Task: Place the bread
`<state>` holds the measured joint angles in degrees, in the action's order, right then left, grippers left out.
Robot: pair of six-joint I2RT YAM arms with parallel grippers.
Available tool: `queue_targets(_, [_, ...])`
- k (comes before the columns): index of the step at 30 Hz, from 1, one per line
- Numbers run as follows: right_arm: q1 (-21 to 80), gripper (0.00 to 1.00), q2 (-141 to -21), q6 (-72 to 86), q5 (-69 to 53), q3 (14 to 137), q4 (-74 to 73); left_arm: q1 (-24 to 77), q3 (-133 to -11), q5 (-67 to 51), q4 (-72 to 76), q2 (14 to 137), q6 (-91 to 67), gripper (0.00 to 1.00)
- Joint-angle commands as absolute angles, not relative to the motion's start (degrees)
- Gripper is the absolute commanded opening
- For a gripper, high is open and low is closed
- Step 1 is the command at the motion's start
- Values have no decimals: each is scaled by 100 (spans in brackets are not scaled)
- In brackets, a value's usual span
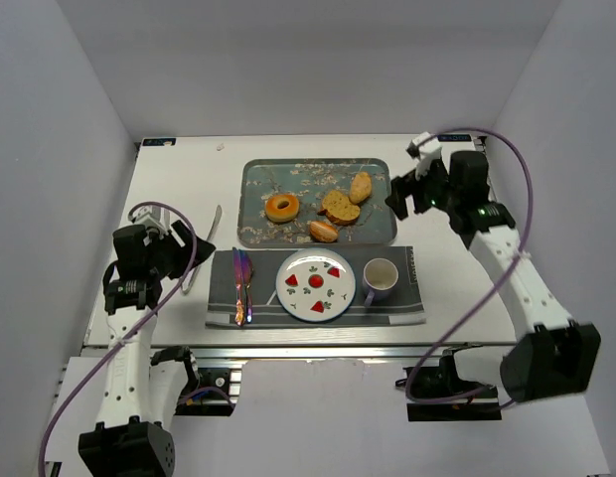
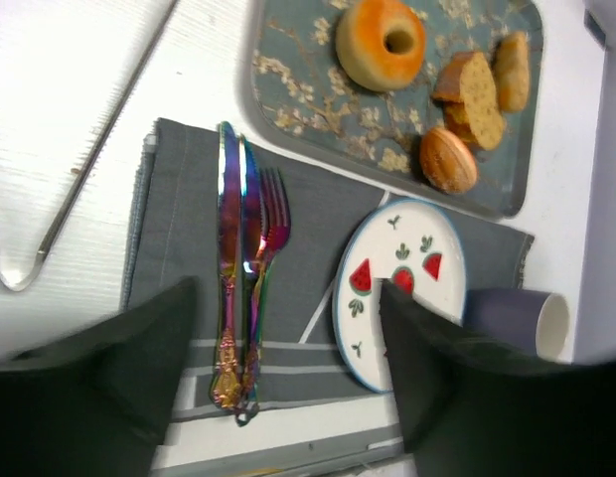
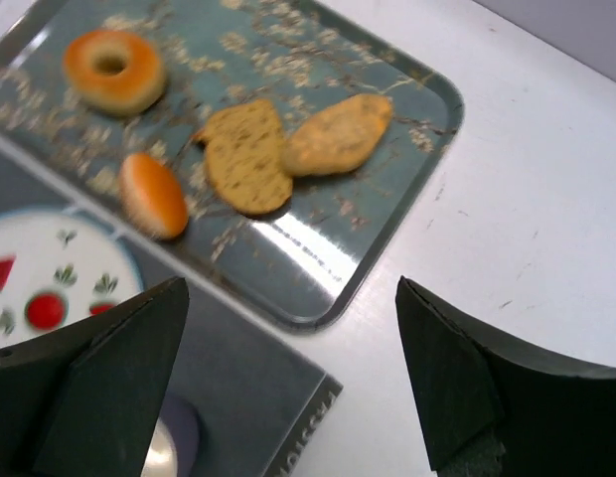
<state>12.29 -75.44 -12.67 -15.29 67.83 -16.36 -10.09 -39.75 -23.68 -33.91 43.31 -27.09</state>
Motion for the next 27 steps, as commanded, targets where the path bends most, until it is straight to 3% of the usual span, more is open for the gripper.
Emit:
queue_targets(1, [1055,87,-6647,-2838,-3220,6101,-1370,-1046,-4280,-1935,-3270,4596,-2637,72])
queue_targets(2, [1029,79,-6471,-3265,-3608,5839,-1580,-1046,-4376,-1820,-3304,4701,-2602,43])
queue_targets(3, [1020,55,-6182,-3487,-4282,5714,-1739,-1046,-4420,-1715,-3322,4946,-2558,30])
queue_targets(5, [1028,38,-6021,-3621,-4770,5529,-1854,-1046,-4508,-1513,-3287,5245,-2321,19])
queue_targets(6, [1037,33,-5977,-3578,-5112,5424,-1915,-1046,-4631,-1477,-3287,5412,-2190,20])
queue_targets(7, [1028,44,-5994,-3490,-5350,5345,-2064,-1046,-4832,-1442,-3365,5814,-1858,32])
queue_targets(8, [1028,44,-6012,-3411,-5353,5344,-2126,-1046,-4834,-1485,-3436,6027,-1593,33])
queue_targets(9, [1028,85,-6090,-3323,-5492,5292,-2179,-1046,-5130,-1494,-3532,6264,-1321,51])
queue_targets(10, [1037,89,-6143,-3296,-5563,5282,-2354,-1046,-5289,-1468,-3655,6754,-875,56])
queue_targets(14, [1028,89,-6311,-3920,-5933,5309,-2954,-1046,-6010,-818,-4227,8187,-29,63])
queue_targets(21, [1020,89,-6126,-3393,-5634,4940,-2224,-1037,-6091,-404,-4202,8930,825,66])
queue_targets(25, [1028,89,-6143,-3384,-5502,4896,-2162,-1046,-5889,-553,-4000,8789,1046,88])
queue_targets(27, [1020,89,-6187,-3357,-5476,4887,-2136,-1046,-5871,-554,-4034,8754,1037,89])
